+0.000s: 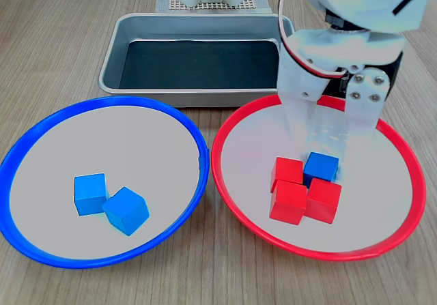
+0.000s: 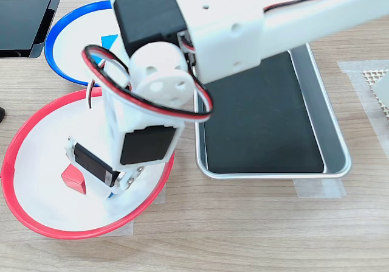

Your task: Relocate any blue block in the red dish to the blue dish, correcting any misplacements.

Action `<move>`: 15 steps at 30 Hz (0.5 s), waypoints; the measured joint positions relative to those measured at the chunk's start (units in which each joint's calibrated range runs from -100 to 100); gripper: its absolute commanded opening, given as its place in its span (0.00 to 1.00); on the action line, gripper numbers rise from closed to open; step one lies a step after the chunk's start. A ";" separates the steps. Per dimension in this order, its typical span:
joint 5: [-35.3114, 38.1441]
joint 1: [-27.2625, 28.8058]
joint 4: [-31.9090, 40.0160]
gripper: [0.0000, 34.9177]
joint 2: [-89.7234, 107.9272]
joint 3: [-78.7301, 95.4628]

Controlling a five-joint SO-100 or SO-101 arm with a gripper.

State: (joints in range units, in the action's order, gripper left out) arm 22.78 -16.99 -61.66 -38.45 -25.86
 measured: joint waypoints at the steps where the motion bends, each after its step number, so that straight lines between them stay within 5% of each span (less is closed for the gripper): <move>1: 0.10 0.09 0.00 0.29 0.00 0.00; 7: 0.59 0.53 0.49 0.44 0.00 0.00; 15: 0.54 0.71 1.96 0.37 0.00 0.00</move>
State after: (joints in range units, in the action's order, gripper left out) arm 23.32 -16.28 -59.71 -38.45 -25.86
